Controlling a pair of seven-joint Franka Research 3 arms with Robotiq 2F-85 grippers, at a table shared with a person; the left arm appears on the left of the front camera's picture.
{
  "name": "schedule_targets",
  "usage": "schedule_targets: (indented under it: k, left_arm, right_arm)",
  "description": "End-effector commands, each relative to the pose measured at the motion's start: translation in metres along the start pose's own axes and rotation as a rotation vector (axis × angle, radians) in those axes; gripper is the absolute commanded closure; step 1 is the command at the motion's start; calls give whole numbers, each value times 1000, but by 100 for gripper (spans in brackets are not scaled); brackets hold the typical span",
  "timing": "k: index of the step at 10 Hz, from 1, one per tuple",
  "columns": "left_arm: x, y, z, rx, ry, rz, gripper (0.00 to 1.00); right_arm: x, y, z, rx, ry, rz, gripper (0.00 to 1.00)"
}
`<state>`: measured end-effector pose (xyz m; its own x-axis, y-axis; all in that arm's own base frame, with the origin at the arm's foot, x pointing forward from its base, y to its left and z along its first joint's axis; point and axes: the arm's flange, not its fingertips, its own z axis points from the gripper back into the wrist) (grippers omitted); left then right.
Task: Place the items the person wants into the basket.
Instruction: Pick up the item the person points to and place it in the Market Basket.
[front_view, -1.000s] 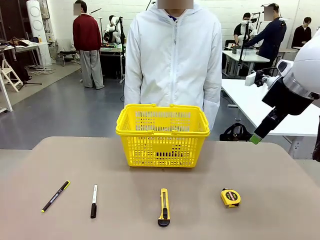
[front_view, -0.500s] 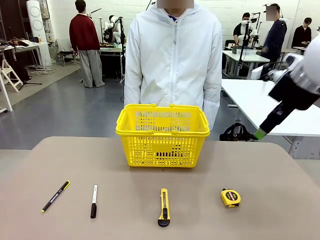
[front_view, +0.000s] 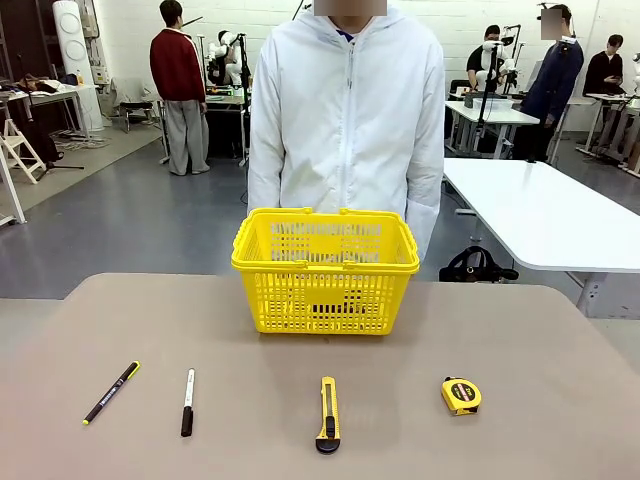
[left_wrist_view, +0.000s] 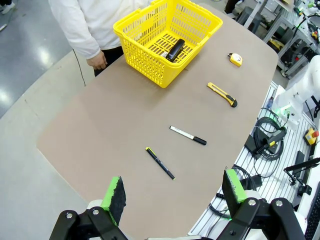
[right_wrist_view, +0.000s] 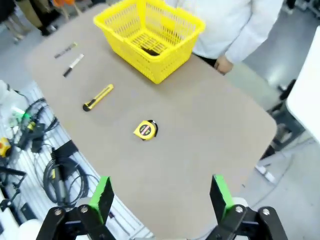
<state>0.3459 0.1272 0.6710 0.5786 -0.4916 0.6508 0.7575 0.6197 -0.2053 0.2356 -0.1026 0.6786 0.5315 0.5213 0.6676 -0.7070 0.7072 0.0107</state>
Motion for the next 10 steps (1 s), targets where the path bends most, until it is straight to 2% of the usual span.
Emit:
schedule_targets:
  k: [1,4,10]
  left_arm:
    - [-1,0,1,-10,-9,-10,0]
    - [-1,0,1,-10,-9,-10,0]
    - [-1,0,1,-10,-9,-10,0]
  right_arm:
    - [9,-17,5,56,-24,-11,0]
    - [8,-25,7,46,-47,-31,0]
    - [1,-22,14,27,-31,-34,0]
